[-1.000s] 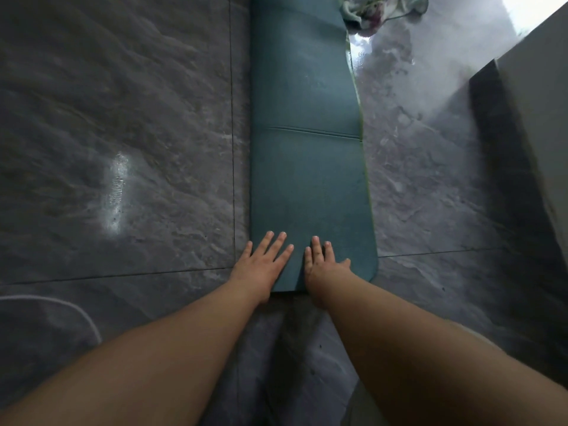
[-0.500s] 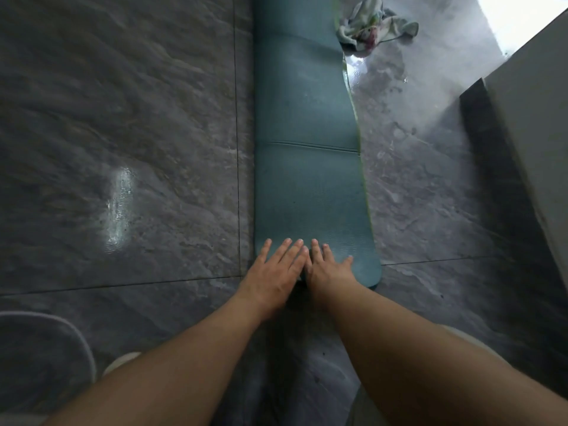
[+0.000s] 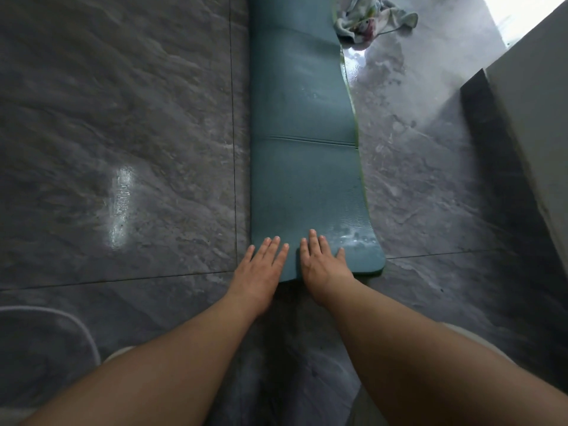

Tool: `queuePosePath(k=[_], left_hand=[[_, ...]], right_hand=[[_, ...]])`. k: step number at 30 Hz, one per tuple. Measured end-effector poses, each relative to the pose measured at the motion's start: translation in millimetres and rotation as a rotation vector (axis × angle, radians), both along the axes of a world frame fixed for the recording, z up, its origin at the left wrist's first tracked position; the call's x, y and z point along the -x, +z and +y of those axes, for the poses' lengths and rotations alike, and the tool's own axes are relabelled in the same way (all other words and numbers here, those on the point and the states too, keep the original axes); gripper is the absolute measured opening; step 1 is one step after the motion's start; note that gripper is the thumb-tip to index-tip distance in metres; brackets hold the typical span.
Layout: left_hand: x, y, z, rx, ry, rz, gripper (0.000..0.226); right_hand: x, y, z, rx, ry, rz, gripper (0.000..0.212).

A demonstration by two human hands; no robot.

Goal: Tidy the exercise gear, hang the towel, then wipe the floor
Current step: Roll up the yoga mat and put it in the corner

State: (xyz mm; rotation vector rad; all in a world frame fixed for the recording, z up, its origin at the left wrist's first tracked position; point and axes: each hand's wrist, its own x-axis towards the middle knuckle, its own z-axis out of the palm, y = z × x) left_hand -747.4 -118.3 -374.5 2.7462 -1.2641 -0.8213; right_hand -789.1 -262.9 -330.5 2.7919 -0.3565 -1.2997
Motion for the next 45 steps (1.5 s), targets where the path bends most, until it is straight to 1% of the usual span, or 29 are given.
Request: queuePosePath(k=[3, 6, 8, 12, 19, 22, 28, 31, 35, 42, 45], left_hand=[[5.2, -0.8, -2.5, 0.007, 0.037, 0.045, 0.091], [8.1, 1.0, -2.2, 0.027, 0.066, 0.082, 0.093], [7.2, 1.2, -1.3, 0.044, 0.072, 0.097, 0.092], [6.0, -0.4, -1.5, 0.043, 0.071, 0.115, 0.089], [12.0, -2.3, -1.0, 0.04, 0.065, 0.089, 0.089], [14.5, 1.8, -1.6, 0.049, 0.069, 0.083, 0.089], [12.6, 18.0, -1.2, 0.032, 0.056, 0.103, 0.089], [8.7, 35.0, 0.8, 0.034, 0.061, 0.116, 0.088], [-4.9, 75.6, 6.7, 0.035, 0.033, 0.131, 0.084], [-26.5, 174.1, -9.6, 0.107, 0.087, 0.189, 0.083], [-38.2, 204.7, -12.1, 0.115, 0.106, 0.209, 0.084]], right_hand=[[1.0, 4.6, -3.6, 0.031, 0.068, -0.001, 0.072], [2.7, 6.0, -4.0, 0.034, 0.063, 0.016, 0.082], [3.7, 3.8, -2.5, 0.019, 0.043, 0.029, 0.085], [2.4, -3.6, 0.1, -0.001, 0.01, 0.046, 0.084], [-0.2, -2.7, 0.4, -0.04, -0.043, 0.113, 0.084], [-2.5, 4.0, -2.7, -0.051, -0.041, 0.145, 0.087], [-11.5, 20.6, -5.2, -0.09, -0.063, 0.202, 0.083], [-14.4, 36.6, -1.6, -0.09, -0.079, 0.199, 0.082], [-13.3, 75.6, 1.7, -0.095, -0.059, 0.122, 0.08], [2.4, 164.2, -14.3, -0.043, -0.031, -0.216, 0.074], [2.9, 189.8, -23.9, -0.004, -0.052, -0.311, 0.077]])
